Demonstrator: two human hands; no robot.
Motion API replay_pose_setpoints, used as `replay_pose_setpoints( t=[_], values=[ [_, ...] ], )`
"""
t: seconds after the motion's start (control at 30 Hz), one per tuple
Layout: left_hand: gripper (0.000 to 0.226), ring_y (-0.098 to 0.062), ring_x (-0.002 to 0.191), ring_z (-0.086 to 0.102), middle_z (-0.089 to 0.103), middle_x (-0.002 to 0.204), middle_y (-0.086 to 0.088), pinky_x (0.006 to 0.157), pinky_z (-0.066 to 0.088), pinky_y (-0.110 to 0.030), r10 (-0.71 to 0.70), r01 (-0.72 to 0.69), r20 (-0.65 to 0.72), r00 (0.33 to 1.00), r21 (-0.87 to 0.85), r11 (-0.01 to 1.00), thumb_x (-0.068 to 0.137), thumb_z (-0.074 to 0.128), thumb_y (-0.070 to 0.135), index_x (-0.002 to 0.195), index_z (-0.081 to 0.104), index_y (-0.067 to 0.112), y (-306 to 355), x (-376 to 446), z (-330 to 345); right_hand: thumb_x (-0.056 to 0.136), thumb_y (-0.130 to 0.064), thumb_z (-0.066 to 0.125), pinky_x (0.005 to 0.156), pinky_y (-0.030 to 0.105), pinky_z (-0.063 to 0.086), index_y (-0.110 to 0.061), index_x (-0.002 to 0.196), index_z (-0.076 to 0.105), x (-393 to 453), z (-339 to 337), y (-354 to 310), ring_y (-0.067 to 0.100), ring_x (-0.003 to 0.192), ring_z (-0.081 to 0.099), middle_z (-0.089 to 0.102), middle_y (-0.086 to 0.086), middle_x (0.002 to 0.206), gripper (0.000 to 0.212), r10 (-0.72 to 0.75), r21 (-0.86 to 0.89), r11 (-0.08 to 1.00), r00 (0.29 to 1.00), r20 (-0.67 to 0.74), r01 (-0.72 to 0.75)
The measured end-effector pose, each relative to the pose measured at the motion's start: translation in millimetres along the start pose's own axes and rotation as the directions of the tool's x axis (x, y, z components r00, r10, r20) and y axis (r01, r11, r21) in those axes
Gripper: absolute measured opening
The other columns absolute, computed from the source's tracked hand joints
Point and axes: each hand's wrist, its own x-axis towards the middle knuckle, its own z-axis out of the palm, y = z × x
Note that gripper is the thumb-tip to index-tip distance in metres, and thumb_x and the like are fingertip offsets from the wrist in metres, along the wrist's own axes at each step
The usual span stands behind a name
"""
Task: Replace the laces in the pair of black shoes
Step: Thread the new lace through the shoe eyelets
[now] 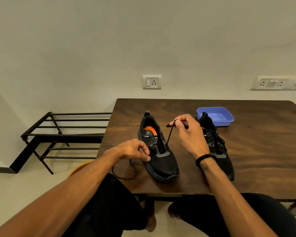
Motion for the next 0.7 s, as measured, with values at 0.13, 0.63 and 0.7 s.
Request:
replay_pose_setpoints(
  t=[0.13,0.63,0.7],
  values=[
    [0.020,-0.008,0.086,0.065,0.071,0.093,0.005,0.076,0.051,-0.024,0.040,-0.031,-0.064,0.997,0.138,0.990,0.088,0.080,0.039,0.096,0.071,0.024,7.3,5.7,9.5,0.109,-0.023,0.049,0.095,0.038,0.056,-0.010,0.113,0.057,-3.8,0.6,-14.6,0.014,0.103,0.073,0.079,0.000,0.099,0.015,0.117,0.368,0.922,0.992,0.039,-0.123],
    [0.016,-0.013,0.077,0.065,0.071,0.078,-0.005,0.071,0.050,-0.026,0.079,-0.079,-0.022,0.997,-0.022,0.997,0.088,0.064,0.006,0.074,0.067,0.012,3.6,-26.2,-16.5,0.108,-0.021,0.052,0.046,0.022,0.035,-0.011,0.111,0.057,9.9,-45.3,-5.7,0.009,0.051,0.043,0.064,0.004,0.081,0.011,0.390,0.717,0.658,0.919,-0.061,-0.232],
    [0.018,-0.016,0.077,0.066,0.072,0.076,-0.008,0.075,0.051,-0.031,0.068,-0.068,-0.026,0.997,-0.035,0.997,0.086,0.065,0.002,0.070,0.065,0.012,3.8,-26.5,-17.5,0.109,-0.017,0.050,0.043,0.023,0.034,-0.011,0.106,0.057,10.9,-46.1,2.1,0.010,0.051,0.043,0.062,0.006,0.079,0.010,0.464,0.685,0.667,0.883,-0.070,-0.295]
  ],
)
